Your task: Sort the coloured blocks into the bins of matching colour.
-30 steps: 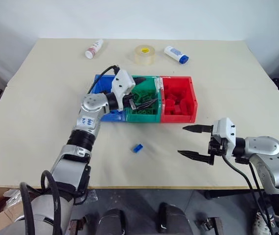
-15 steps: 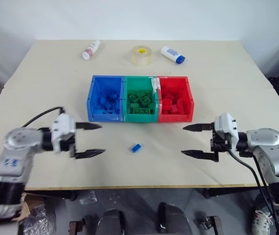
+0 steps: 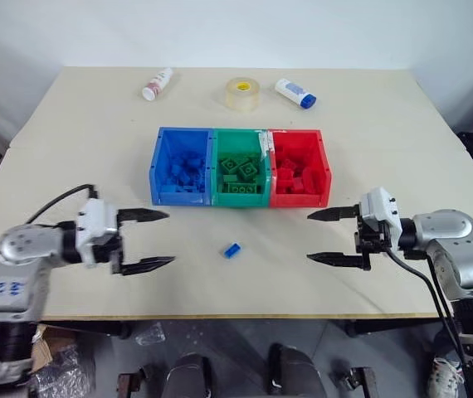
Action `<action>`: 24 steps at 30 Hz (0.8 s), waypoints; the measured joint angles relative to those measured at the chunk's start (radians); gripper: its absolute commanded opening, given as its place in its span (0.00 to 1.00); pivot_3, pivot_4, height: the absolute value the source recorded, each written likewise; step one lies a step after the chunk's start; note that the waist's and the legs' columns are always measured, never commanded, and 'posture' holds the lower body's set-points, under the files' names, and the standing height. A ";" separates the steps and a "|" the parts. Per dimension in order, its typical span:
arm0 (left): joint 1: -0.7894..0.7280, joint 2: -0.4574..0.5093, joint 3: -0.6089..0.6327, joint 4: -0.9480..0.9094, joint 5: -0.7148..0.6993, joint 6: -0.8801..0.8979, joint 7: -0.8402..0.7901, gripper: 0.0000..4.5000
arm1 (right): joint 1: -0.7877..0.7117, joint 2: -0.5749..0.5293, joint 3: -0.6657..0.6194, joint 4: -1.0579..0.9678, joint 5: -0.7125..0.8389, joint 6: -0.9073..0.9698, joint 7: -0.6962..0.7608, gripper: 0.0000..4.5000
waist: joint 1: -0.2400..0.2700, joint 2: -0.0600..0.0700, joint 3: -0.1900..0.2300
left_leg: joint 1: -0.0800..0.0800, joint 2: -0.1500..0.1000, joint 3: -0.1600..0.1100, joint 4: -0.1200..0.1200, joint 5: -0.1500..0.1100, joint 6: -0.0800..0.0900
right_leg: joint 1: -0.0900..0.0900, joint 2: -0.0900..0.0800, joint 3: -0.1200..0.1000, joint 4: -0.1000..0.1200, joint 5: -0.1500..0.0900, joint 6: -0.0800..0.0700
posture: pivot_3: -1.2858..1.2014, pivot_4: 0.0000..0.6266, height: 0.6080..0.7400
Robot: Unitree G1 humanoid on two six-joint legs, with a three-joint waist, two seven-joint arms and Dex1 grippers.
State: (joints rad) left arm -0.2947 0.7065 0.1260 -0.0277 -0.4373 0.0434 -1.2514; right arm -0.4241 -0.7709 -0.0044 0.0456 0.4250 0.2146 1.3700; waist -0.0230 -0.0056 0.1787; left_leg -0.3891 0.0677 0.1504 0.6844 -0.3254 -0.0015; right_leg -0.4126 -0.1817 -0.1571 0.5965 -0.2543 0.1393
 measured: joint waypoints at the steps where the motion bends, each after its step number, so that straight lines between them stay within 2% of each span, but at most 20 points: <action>1: -0.014 -0.024 -0.026 0.003 0.012 -0.017 0.002 0.99 | 0.002 0.000 0.000 -0.002 0.000 0.000 -0.001 1.00 | 0.000 0.000 0.000 | 0.000 0.000 0.000 0.000 0.000 0.000 | 0.000 0.000 0.000 0.000 0.000 0.000 | 0.52 0.24 1.00; 8: -0.098 -0.167 -0.212 0.137 0.149 -0.160 0.011 0.99 | 0.075 -0.001 -0.013 -0.062 0.002 0.006 -0.040 1.00 | -0.003 0.000 0.000 | 0.000 0.000 0.000 0.000 0.000 0.000 | 0.000 0.000 0.000 0.000 0.000 0.000 | 0.52 0.24 1.00; 13: -0.168 -0.201 -0.278 0.247 0.227 -0.210 0.025 0.99 | 0.122 -0.005 -0.046 -0.110 0.007 0.016 -0.078 1.00 | -0.001 0.000 0.000 | 0.000 0.000 0.000 0.000 0.000 0.000 | 0.000 0.000 0.000 0.000 0.000 0.000 | 0.52 0.24 1.00; 16: -0.203 -0.223 -0.316 0.299 0.274 -0.227 0.036 0.87 | 0.148 -0.008 -0.055 -0.138 0.010 0.029 -0.098 1.00 | 0.000 0.000 0.000 | 0.000 0.000 0.000 0.001 0.000 0.000 | 0.000 0.000 0.000 0.000 0.000 0.000 | 0.52 0.24 1.00; 24: -0.240 -0.229 -0.362 0.347 0.351 -0.201 0.078 0.32 | 0.206 -0.016 -0.093 -0.194 0.030 0.043 -0.124 1.00 | 0.001 0.000 0.000 | 0.000 0.000 -0.001 0.001 0.000 0.000 | 0.000 0.000 0.000 0.000 0.000 0.000 | 0.52 0.24 1.00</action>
State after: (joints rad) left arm -0.5352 0.4778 -0.2357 0.3195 -0.0867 -0.1576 -1.1738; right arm -0.2177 -0.7873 -0.0977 -0.1485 0.4550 0.2571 1.2461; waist -0.0222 -0.0056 0.1787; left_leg -0.3892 0.0677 0.1496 0.6852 -0.3254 -0.0015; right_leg -0.4125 -0.1817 -0.1572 0.5966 -0.2543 0.1393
